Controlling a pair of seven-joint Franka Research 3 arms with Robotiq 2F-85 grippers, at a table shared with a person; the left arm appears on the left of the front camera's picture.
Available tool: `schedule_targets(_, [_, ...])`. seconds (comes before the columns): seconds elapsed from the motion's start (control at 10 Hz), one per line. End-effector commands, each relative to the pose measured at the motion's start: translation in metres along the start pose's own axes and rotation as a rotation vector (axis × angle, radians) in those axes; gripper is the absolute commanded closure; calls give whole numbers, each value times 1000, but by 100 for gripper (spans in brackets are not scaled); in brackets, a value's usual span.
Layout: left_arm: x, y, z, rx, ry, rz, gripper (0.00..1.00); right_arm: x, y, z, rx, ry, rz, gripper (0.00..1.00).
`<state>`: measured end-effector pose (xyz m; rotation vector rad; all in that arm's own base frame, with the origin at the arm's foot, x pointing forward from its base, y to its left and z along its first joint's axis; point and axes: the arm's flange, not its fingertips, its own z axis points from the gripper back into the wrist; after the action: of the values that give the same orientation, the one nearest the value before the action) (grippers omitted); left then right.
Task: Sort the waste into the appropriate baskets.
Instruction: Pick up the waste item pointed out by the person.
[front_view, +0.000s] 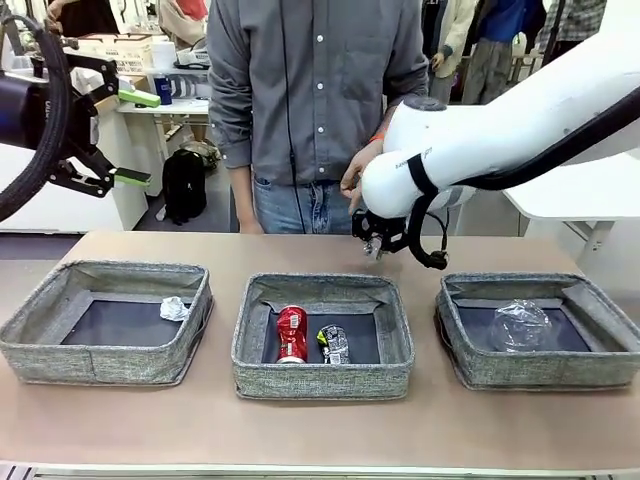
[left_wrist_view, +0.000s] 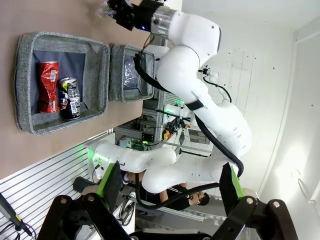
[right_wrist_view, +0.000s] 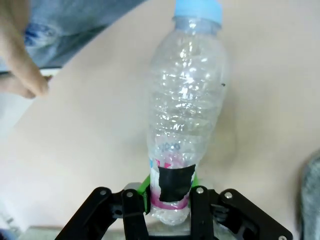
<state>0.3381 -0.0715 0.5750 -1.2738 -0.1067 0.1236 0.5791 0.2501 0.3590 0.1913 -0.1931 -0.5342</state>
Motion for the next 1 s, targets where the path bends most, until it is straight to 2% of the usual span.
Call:
schedule_targets(0.0, [-1, -1, 2, 11, 8, 5, 0, -18, -48, 64, 17, 100, 36, 100])
schedule_targets(0.1, [-1, -1, 2, 11, 8, 5, 0, -28, -60, 97, 3, 102, 71, 100])
schedule_targets(0.3, [-1, -1, 2, 11, 8, 5, 0, -59, -58, 163, 48, 92, 238, 100])
schedule_targets(0.4, [-1, -1, 2, 11, 8, 5, 0, -86, -43, 198, 122, 86, 373, 100])
schedule_targets(0.5, [-1, -1, 2, 11, 8, 5, 0, -112, -29, 226, 271, 72, 469, 100])
schedule_targets(0.6, [-1, -1, 2, 11, 8, 5, 0, -140, -20, 249, 383, 105, 577, 100])
schedule_targets(0.7, [-1, -1, 2, 11, 8, 5, 0, -163, -18, 267, 476, 207, 667, 100])
schedule_targets(0.8, [-1, -1, 2, 11, 8, 5, 0, -180, -19, 281, 546, 240, 707, 100])
schedule_targets(0.9, [-1, -1, 2, 11, 8, 5, 0, -184, -19, 279, 565, 220, 741, 100])
